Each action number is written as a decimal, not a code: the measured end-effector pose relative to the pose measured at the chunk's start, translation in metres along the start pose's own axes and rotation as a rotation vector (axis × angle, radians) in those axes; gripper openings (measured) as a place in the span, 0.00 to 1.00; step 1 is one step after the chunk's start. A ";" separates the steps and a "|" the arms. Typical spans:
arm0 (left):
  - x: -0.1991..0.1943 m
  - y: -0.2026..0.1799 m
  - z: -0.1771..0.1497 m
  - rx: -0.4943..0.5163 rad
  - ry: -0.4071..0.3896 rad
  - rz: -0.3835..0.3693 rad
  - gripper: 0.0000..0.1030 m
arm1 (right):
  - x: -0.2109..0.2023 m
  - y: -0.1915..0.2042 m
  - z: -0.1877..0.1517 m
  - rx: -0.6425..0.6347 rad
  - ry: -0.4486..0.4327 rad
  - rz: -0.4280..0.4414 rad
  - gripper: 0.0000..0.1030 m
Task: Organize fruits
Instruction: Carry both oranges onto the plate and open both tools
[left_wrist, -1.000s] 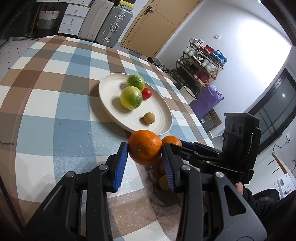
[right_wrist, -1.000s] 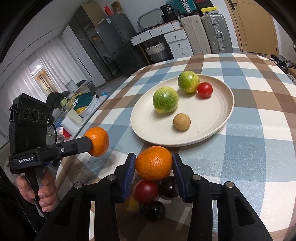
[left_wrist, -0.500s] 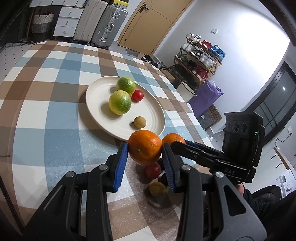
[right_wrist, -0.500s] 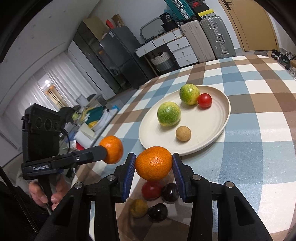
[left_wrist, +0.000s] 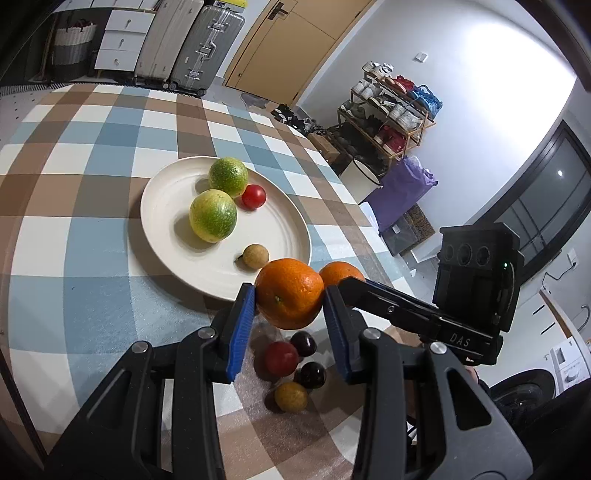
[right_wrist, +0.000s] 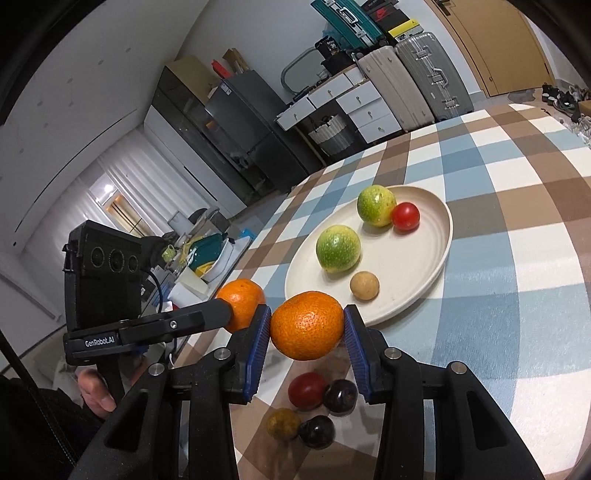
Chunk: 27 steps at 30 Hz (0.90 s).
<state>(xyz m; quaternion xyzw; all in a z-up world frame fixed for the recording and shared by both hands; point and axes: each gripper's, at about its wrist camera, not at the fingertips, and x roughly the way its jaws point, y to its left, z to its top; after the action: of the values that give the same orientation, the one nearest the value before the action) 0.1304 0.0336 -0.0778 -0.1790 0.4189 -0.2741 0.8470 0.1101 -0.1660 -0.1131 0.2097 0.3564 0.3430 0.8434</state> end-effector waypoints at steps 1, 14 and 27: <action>0.002 0.000 0.002 -0.005 0.000 0.000 0.34 | -0.001 0.000 0.001 -0.002 -0.003 0.000 0.39; 0.039 0.001 0.047 -0.021 0.006 -0.016 0.34 | 0.009 -0.015 0.033 -0.010 -0.014 -0.038 0.39; 0.089 0.015 0.089 -0.070 0.063 -0.011 0.34 | 0.032 -0.047 0.071 -0.019 0.017 -0.092 0.40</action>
<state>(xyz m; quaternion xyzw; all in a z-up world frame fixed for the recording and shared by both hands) 0.2514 -0.0026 -0.0881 -0.2021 0.4537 -0.2693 0.8251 0.1997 -0.1820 -0.1095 0.1823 0.3697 0.3091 0.8571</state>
